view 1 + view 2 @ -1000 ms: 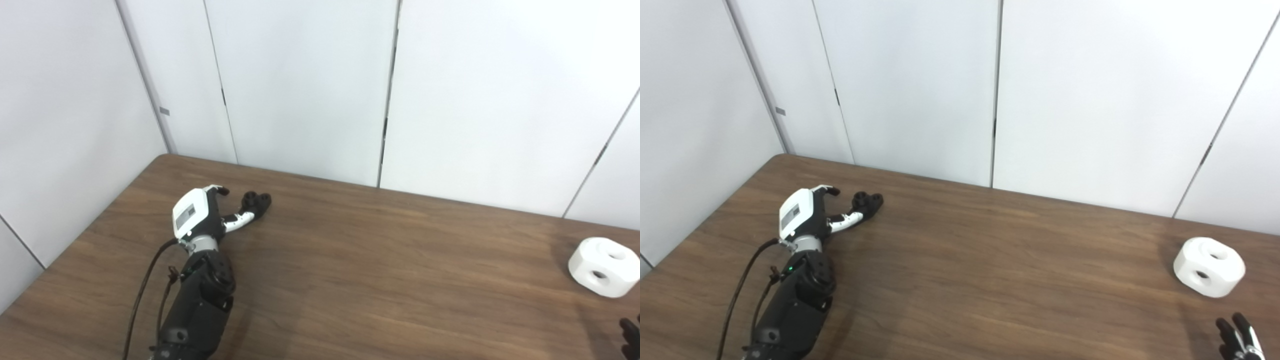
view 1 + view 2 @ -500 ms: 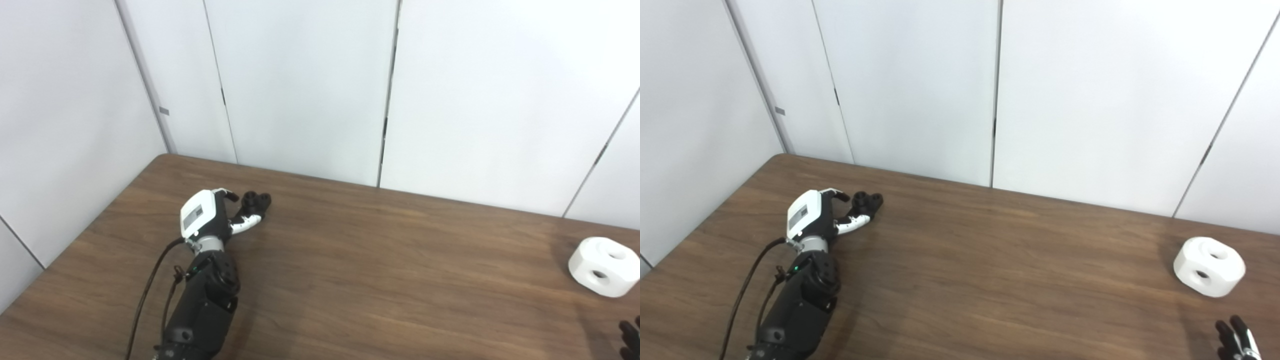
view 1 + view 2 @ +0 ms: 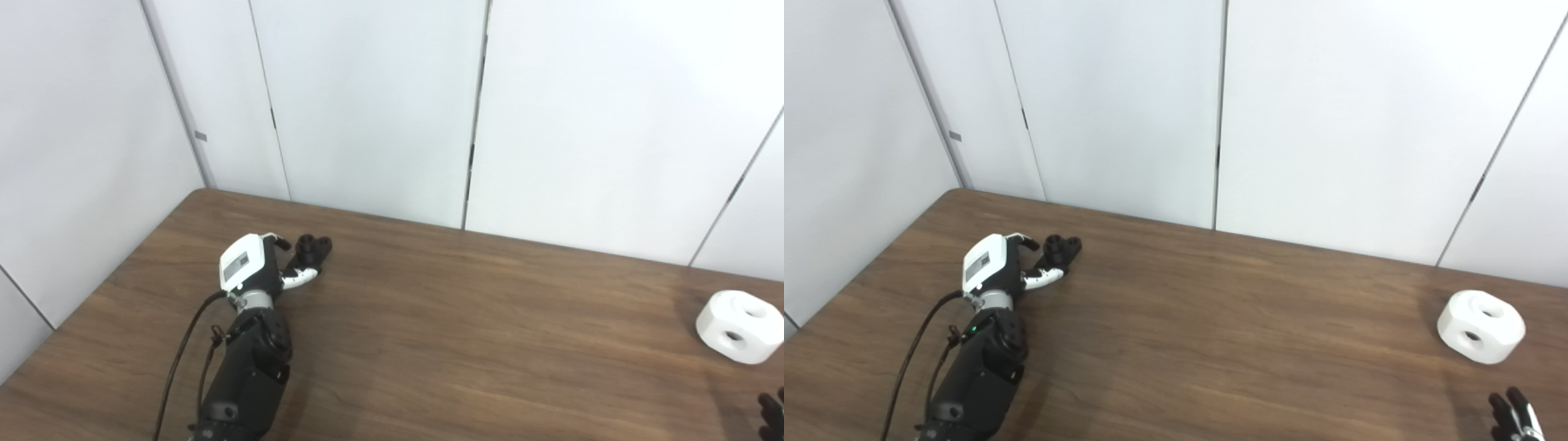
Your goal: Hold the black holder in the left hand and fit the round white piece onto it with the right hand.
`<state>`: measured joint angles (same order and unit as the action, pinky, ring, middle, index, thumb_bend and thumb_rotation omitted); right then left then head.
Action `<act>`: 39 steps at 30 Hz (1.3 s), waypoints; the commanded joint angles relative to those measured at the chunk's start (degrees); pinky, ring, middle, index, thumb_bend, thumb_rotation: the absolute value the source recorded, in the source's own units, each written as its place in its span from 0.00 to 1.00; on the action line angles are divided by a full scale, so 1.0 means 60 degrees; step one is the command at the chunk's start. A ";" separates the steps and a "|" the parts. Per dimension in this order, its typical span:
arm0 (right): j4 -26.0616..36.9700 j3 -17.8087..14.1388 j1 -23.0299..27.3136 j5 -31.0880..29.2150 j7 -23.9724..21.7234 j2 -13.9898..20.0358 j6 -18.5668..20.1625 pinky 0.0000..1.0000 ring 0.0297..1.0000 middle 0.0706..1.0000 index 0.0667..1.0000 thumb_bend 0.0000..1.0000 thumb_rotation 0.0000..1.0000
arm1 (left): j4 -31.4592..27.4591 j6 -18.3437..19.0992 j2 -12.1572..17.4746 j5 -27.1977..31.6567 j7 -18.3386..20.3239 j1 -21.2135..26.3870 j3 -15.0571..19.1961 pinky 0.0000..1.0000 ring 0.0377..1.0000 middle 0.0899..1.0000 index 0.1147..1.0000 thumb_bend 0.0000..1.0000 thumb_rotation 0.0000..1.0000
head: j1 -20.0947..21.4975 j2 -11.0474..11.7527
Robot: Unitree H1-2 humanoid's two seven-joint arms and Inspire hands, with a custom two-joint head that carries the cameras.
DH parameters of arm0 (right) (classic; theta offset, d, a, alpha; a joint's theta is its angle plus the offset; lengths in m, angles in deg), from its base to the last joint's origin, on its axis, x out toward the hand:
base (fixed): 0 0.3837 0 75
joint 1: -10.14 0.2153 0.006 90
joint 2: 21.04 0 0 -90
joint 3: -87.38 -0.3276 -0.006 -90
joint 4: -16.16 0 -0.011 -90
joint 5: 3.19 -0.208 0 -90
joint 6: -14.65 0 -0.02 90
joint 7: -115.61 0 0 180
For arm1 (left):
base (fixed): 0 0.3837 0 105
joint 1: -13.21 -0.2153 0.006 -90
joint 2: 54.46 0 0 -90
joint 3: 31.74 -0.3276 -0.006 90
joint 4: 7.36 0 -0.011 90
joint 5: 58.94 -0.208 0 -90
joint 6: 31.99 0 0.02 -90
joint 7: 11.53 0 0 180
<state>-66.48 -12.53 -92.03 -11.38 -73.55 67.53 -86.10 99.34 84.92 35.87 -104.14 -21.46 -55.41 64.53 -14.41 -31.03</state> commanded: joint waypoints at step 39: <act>-0.0354 0.0161 -0.0484 0.0027 0.0085 -0.0333 -0.0067 1.00 0.98 0.95 0.99 0.62 1.00 | 0.0012 -0.0070 0.0283 0.0131 -0.0310 0.0261 -0.0361 0.92 0.87 0.76 0.42 0.54 0.08 | 0.0043 -0.0131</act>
<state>-66.34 -12.51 -92.10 -10.95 -73.55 67.49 -86.03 100.12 84.88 36.37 -103.31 -22.14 -55.38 62.90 -14.15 -31.73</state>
